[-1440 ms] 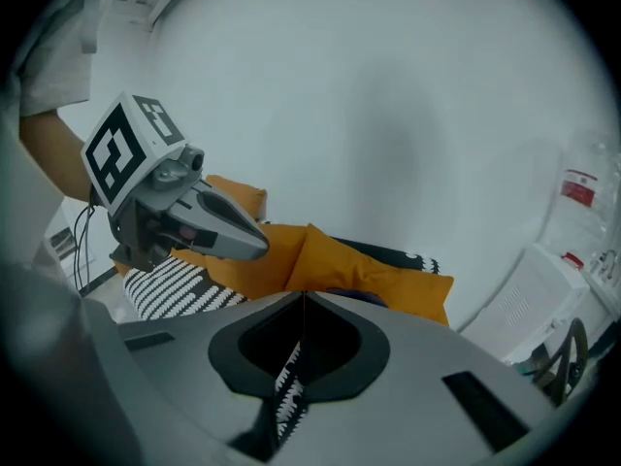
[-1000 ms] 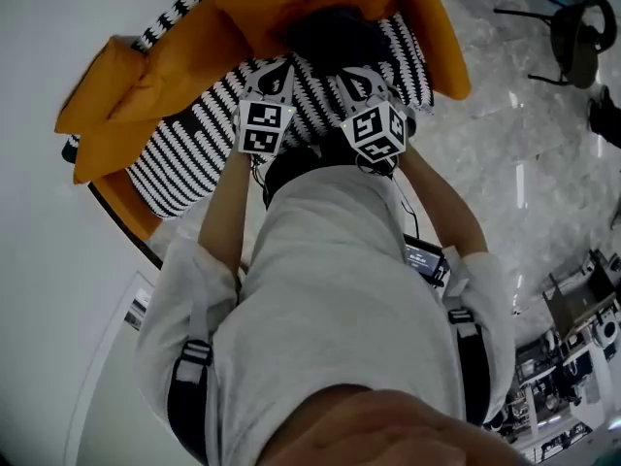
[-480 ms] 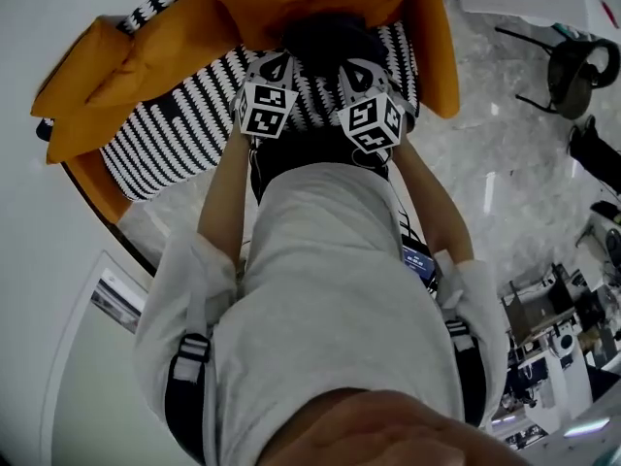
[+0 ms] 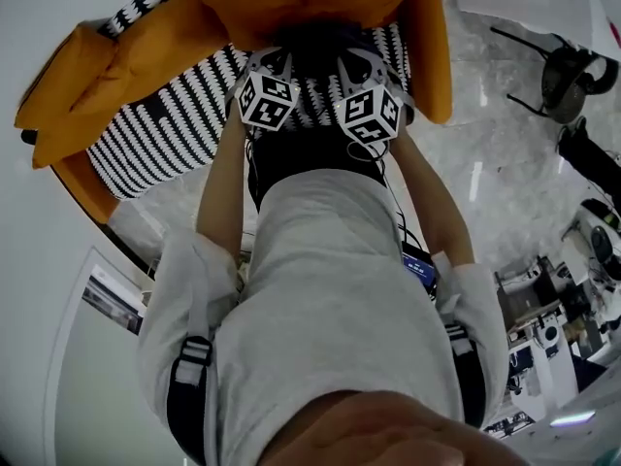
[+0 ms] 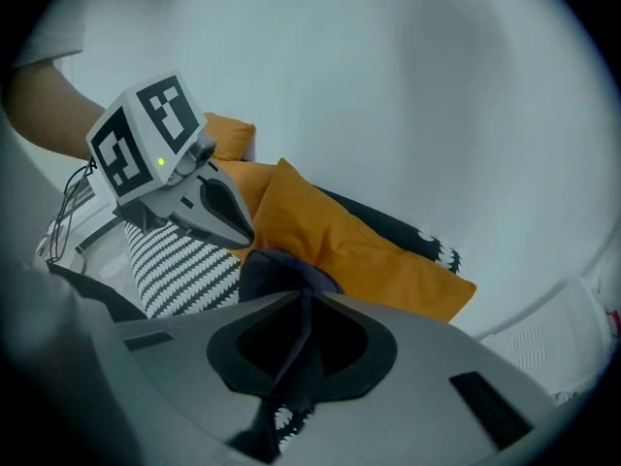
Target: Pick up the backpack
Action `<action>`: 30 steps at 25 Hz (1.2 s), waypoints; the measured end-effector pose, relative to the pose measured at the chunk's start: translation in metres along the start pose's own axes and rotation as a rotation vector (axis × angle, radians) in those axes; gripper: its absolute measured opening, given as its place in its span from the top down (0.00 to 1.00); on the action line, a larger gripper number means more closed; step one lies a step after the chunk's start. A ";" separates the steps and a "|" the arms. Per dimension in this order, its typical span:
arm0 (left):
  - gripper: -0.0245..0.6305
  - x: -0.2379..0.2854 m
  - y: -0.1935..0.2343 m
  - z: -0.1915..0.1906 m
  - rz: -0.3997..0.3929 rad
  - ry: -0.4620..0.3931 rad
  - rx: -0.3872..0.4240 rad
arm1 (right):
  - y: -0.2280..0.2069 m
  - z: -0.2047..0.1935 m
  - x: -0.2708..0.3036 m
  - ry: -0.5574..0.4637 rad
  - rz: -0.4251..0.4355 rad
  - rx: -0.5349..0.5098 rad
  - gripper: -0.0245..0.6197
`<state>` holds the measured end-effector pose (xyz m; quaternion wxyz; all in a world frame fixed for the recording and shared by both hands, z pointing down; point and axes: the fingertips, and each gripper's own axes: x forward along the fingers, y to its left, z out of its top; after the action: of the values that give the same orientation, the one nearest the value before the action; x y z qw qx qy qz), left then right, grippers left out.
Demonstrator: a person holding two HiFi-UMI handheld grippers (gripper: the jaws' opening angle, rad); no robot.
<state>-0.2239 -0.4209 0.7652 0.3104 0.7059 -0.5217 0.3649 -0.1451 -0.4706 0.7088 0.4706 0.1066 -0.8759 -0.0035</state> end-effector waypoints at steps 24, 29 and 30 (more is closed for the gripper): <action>0.48 0.059 -0.003 -0.027 -0.075 0.016 -0.123 | -0.016 -0.018 0.061 0.064 0.053 0.033 0.58; 0.48 0.066 0.003 -0.025 -0.029 0.007 -0.134 | -0.023 -0.018 0.065 0.061 0.025 0.048 0.56; 0.48 0.067 0.003 -0.024 -0.026 0.006 -0.139 | -0.023 -0.020 0.067 0.061 0.030 0.061 0.56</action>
<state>-0.2192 -0.4360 0.8344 0.3651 0.6882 -0.5357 0.3258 -0.1604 -0.5042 0.7725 0.4936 0.1078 -0.8623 0.0333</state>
